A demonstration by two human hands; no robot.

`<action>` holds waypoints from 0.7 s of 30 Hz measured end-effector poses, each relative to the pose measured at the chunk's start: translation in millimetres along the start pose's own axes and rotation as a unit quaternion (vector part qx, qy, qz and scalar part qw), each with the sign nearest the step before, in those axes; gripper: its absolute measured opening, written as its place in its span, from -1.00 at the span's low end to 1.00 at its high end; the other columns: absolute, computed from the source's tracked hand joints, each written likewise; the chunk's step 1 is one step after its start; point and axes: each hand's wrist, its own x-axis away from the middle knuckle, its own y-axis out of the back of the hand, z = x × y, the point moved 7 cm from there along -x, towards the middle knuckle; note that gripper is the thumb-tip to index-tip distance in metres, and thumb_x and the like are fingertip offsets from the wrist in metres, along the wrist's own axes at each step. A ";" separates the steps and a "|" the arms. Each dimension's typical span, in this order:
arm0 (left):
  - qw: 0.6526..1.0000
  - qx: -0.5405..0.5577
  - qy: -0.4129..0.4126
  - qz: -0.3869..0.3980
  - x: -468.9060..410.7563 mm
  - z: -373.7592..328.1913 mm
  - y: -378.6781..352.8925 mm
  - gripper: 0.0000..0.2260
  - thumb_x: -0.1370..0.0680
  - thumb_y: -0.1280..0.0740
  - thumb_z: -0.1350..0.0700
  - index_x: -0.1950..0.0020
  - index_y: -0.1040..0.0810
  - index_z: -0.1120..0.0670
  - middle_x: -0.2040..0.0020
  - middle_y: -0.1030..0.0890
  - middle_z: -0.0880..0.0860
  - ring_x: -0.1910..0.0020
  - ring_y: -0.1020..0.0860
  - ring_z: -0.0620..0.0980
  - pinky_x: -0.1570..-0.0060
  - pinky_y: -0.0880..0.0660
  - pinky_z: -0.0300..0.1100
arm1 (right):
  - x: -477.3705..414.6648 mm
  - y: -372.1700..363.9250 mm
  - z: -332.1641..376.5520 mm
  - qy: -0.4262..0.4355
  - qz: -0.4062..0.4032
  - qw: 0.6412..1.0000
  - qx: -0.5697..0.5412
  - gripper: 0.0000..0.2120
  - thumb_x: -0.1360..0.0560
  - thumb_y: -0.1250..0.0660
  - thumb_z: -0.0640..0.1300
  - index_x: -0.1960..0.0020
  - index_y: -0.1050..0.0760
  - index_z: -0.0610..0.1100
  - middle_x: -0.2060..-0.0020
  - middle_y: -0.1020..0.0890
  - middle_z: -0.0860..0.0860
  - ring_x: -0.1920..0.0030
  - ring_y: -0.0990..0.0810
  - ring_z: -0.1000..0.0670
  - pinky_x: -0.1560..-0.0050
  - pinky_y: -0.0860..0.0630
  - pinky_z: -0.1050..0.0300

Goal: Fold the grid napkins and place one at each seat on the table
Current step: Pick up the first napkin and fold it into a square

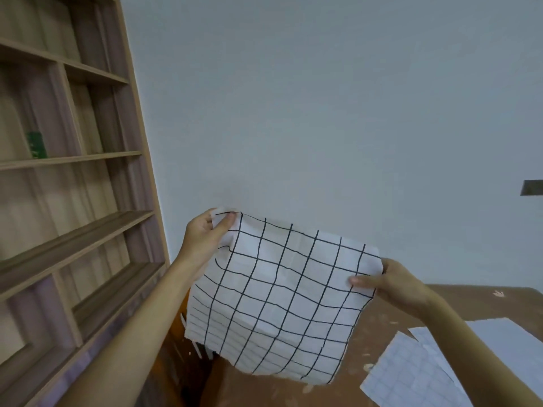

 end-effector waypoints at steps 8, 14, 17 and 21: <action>0.995 -0.042 -0.081 -0.039 -18.7 -38.1 20.2 -0.94 -0.58 -0.42 0.11 -0.01 -0.68 0.04 0.05 -0.75 -0.01 0.04 -0.72 -0.05 0.04 -0.63 -0.17 | -2.2 25.8 67.3 0.138 -0.159 0.967 -0.144 -0.44 -0.38 -0.49 -0.10 -0.33 -0.48 -0.24 -0.18 -0.66 -0.11 -0.19 -0.65 -0.14 -0.17 -0.60 -0.01; 0.986 -0.064 -0.047 -0.145 -31.9 -19.6 32.0 -0.97 -0.58 -0.42 0.14 0.05 -0.64 0.08 0.16 -0.68 -0.07 0.14 -0.65 -0.09 0.21 -0.55 -0.31 | 15.2 -14.1 -1.8 -0.002 -0.029 0.996 0.079 -0.59 -0.38 -0.54 -0.08 -0.19 -0.57 -0.10 -0.06 -0.72 -0.03 0.05 -0.72 0.12 0.03 -0.59 0.21; 0.984 -0.088 0.030 -0.153 -38.1 11.7 36.5 -0.93 -0.58 -0.41 0.08 0.08 -0.63 0.04 0.03 -0.71 0.03 0.05 -0.67 -0.01 0.11 -0.60 -0.20 | 11.5 -19.5 -26.6 0.000 -0.028 1.000 -0.014 -0.33 -0.34 -0.61 -0.02 -0.39 -0.46 0.01 -0.29 -0.61 0.01 -0.27 -0.60 0.02 -0.33 -0.48 -0.04; 0.976 -0.121 0.168 -0.063 -32.8 53.1 30.4 -0.50 -0.54 -0.40 -0.18 -0.32 -0.51 0.13 -0.33 -0.57 0.14 -0.16 -0.59 0.12 -0.15 -0.54 -0.03 | 9.0 -13.8 -16.7 0.024 -0.136 0.990 -0.037 -0.27 -0.36 -0.57 -0.02 -0.44 -0.33 0.17 0.26 -0.51 0.04 0.26 -0.60 0.25 0.17 -0.52 0.37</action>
